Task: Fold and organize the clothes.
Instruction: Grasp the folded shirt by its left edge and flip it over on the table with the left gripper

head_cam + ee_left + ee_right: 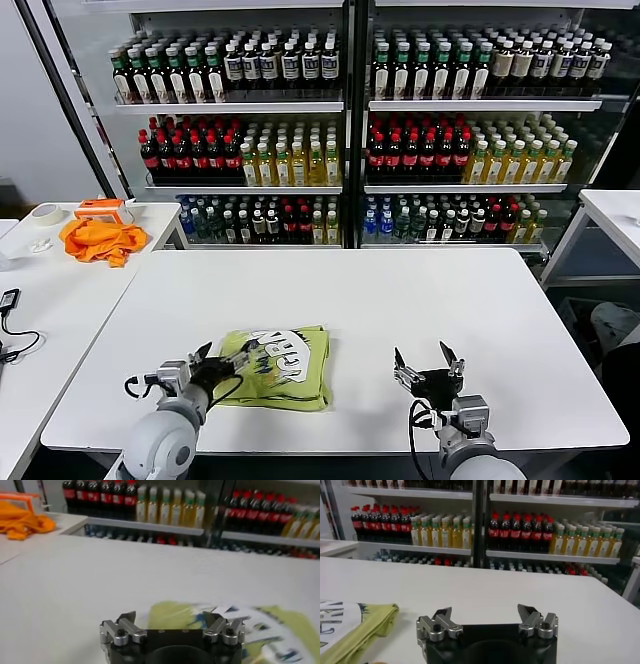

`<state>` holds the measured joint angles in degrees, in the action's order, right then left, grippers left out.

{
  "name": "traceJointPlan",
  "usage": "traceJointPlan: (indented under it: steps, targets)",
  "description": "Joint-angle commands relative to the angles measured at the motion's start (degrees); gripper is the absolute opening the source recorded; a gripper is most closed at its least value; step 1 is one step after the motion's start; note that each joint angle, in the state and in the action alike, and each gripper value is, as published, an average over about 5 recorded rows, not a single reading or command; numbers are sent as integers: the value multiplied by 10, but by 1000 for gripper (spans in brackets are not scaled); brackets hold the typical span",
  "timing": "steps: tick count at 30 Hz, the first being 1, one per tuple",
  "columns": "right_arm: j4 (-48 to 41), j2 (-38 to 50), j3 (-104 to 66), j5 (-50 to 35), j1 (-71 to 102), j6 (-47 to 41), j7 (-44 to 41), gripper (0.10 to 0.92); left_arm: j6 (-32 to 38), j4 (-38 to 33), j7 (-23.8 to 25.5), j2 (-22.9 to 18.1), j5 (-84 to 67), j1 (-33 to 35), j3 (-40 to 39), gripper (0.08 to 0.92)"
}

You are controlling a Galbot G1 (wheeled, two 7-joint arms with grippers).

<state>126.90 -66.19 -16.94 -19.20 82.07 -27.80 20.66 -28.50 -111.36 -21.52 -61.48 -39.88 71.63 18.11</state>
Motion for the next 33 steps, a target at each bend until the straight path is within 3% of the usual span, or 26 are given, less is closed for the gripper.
traceJointPlan:
  steps: [1,13,33]
  targets:
    - [7,3,-3,0,7,-1,1,823,24,33,9,6,41,32,22,822]
    - [1,3,-4,0,3,-2,1,823,33,39,26,-1,46,33,-2,798]
    - [-3,6,-5,-1,1,-1,0,823,48,32,45,-10,69,38,-13,230]
